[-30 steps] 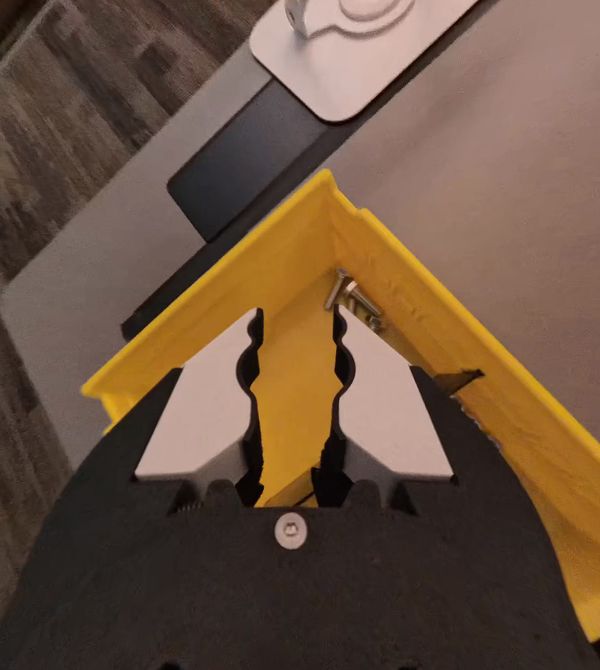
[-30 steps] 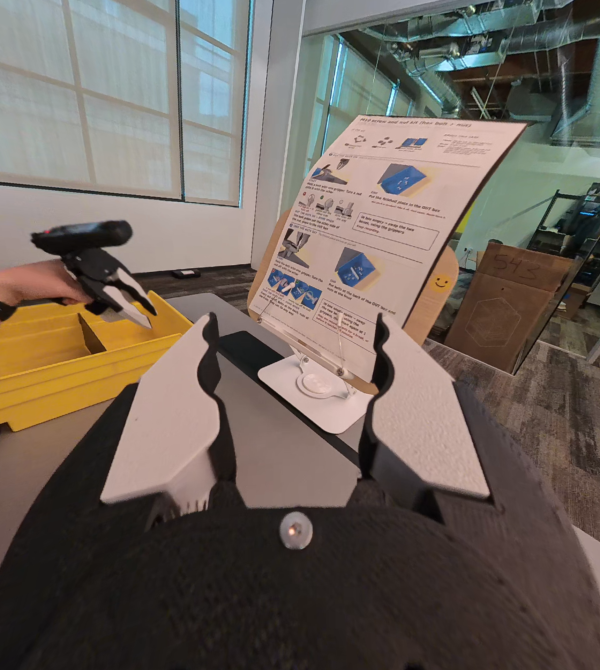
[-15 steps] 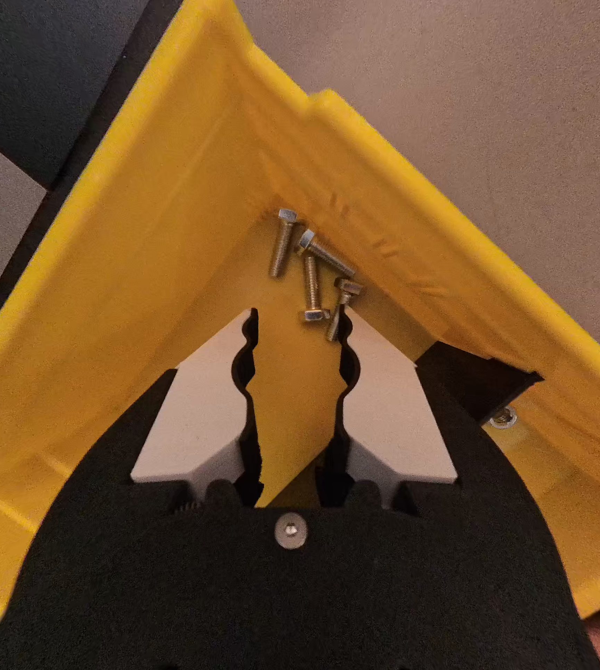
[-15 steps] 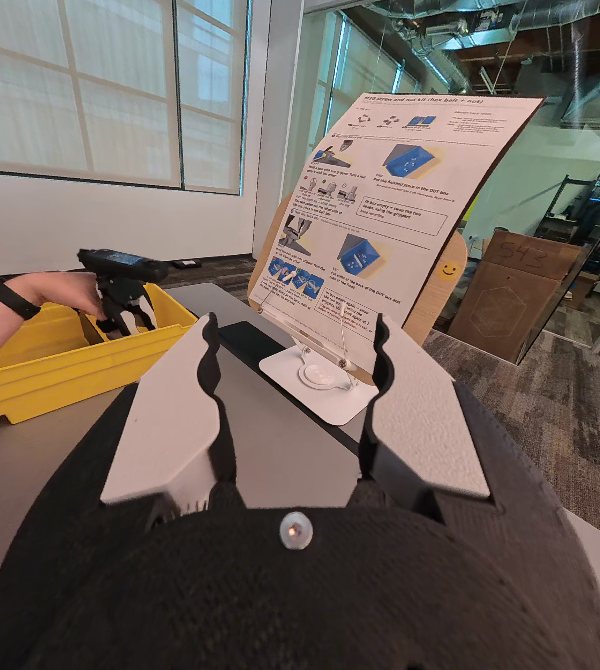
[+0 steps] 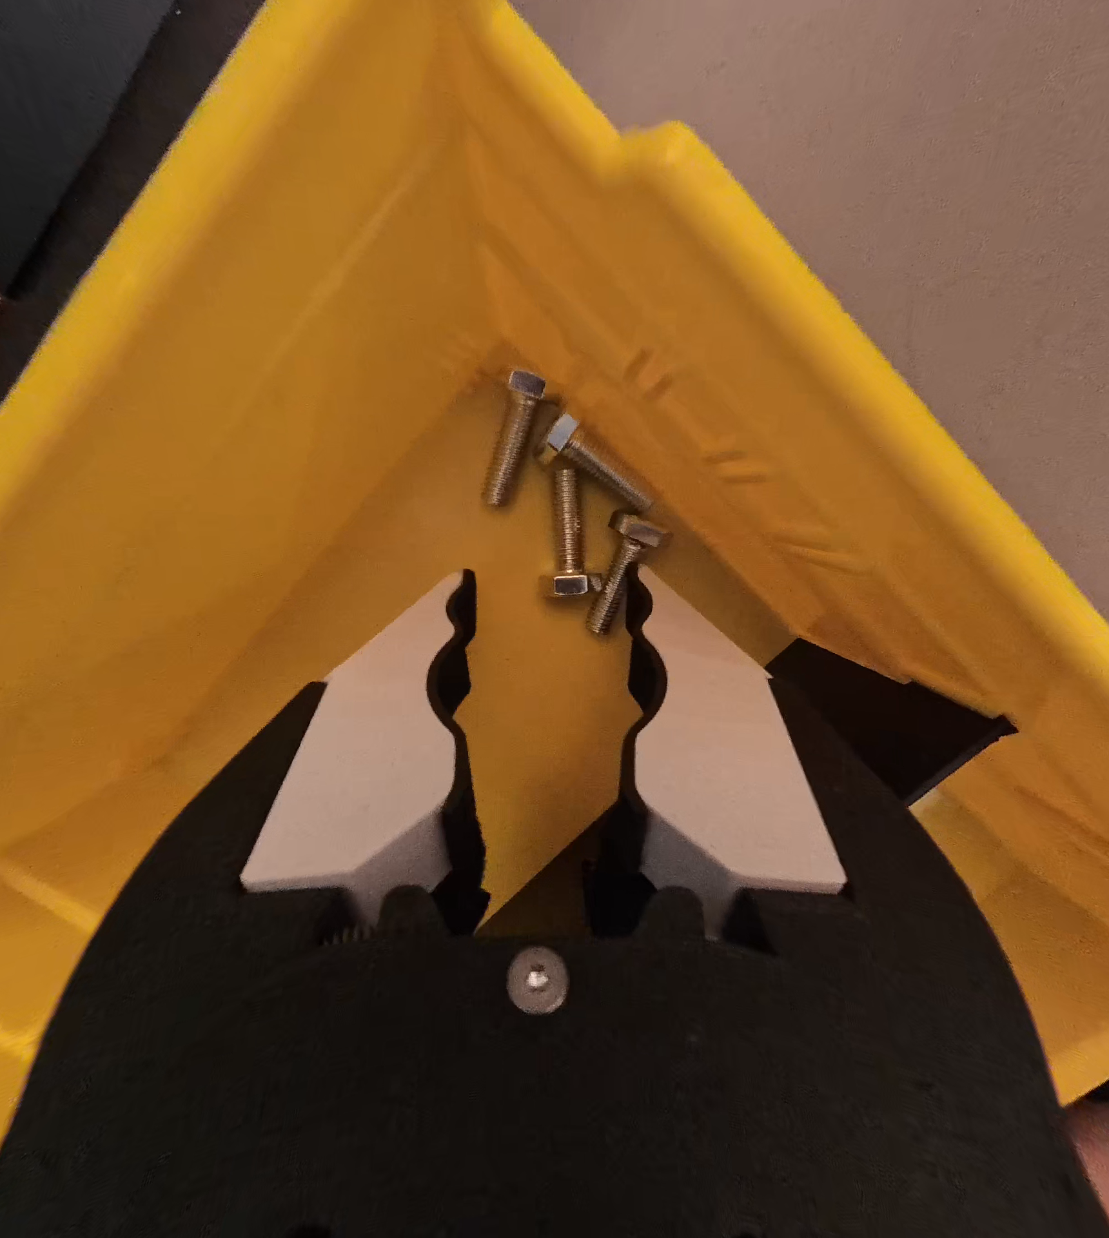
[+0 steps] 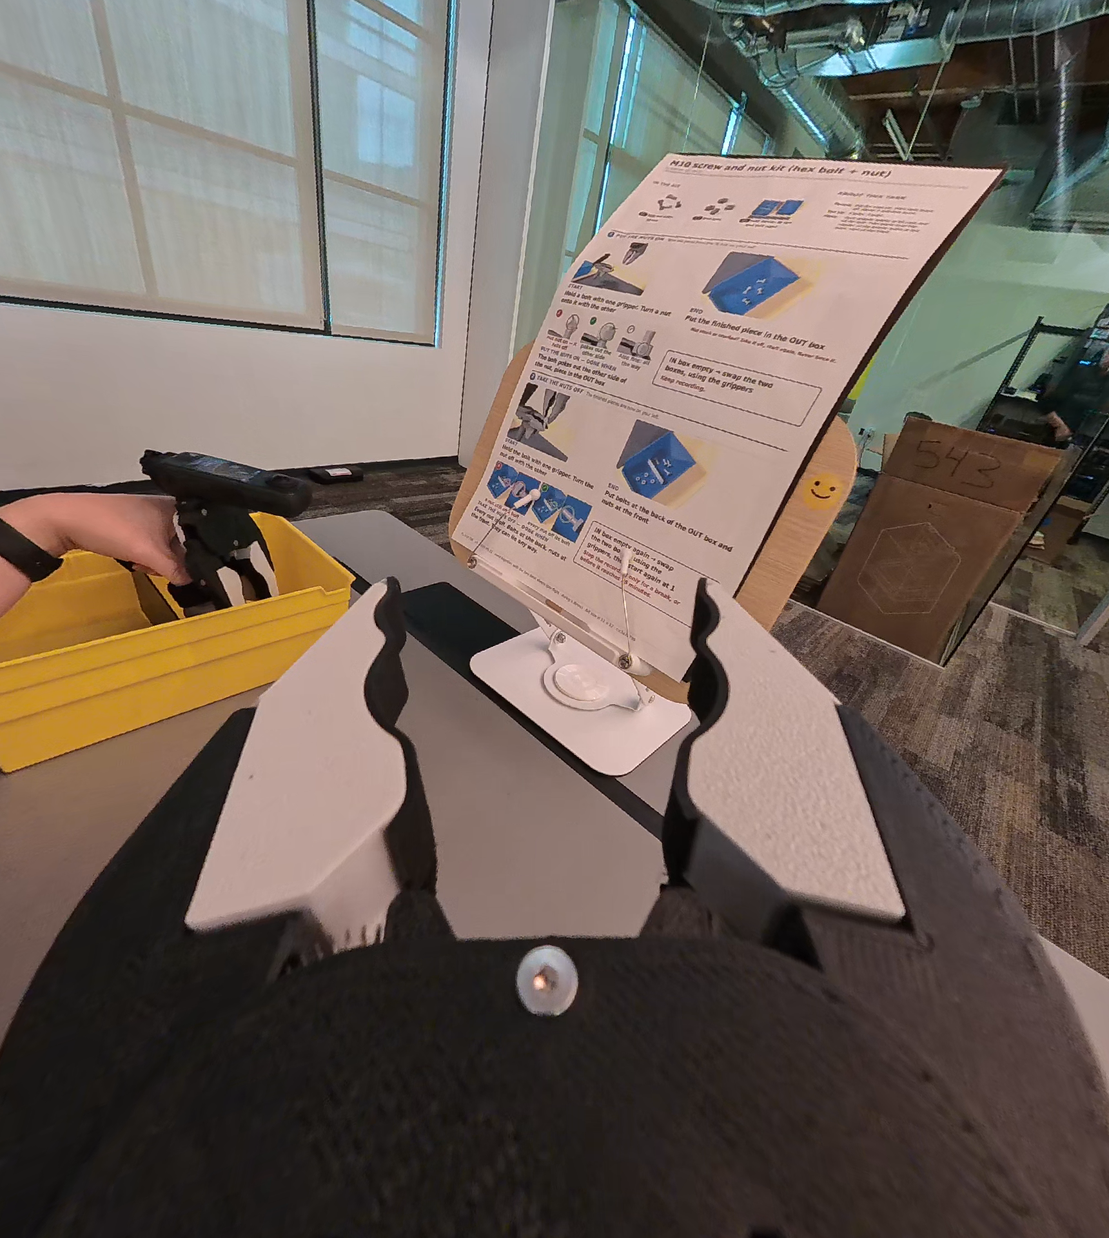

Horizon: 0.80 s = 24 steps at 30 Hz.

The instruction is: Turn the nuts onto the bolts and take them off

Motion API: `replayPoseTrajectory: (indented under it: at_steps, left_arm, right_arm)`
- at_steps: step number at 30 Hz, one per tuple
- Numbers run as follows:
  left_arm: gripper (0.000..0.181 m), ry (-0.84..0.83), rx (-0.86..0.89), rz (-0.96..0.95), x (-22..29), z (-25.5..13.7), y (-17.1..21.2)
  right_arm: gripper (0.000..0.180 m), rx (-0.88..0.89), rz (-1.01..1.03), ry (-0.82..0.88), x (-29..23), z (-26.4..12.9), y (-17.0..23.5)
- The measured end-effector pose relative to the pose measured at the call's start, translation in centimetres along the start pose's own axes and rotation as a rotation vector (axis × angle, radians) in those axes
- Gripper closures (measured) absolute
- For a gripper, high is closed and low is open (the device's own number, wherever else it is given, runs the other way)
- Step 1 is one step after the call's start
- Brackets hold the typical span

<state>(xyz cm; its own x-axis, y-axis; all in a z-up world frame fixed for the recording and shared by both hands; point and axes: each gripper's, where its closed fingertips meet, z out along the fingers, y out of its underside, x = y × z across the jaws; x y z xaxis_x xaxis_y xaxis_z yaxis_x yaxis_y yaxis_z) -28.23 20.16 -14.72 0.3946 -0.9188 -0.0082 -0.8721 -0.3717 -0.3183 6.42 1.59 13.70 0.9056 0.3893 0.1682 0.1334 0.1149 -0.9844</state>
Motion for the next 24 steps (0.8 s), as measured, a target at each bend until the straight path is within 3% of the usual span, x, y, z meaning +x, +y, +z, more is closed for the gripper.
replayPoseTrajectory:
  at_steps: [14,20,24]
  left_arm:
    - [0.136,0.071,0.003,-0.041,1.2,0.1,0.2]
    - [0.159,0.158,-0.011,-0.073,2.0,0.0,0.5]
    - [0.174,0.121,-0.018,-0.117,0.7,-0.2,1.1]
  right_arm:
    - [0.095,-0.008,-0.018,-0.009,-0.5,0.1,-0.1]
    - [0.095,-0.013,-0.018,-0.009,-0.5,0.2,0.0]
    - [0.095,-0.015,-0.020,-0.010,-0.6,0.3,0.1]
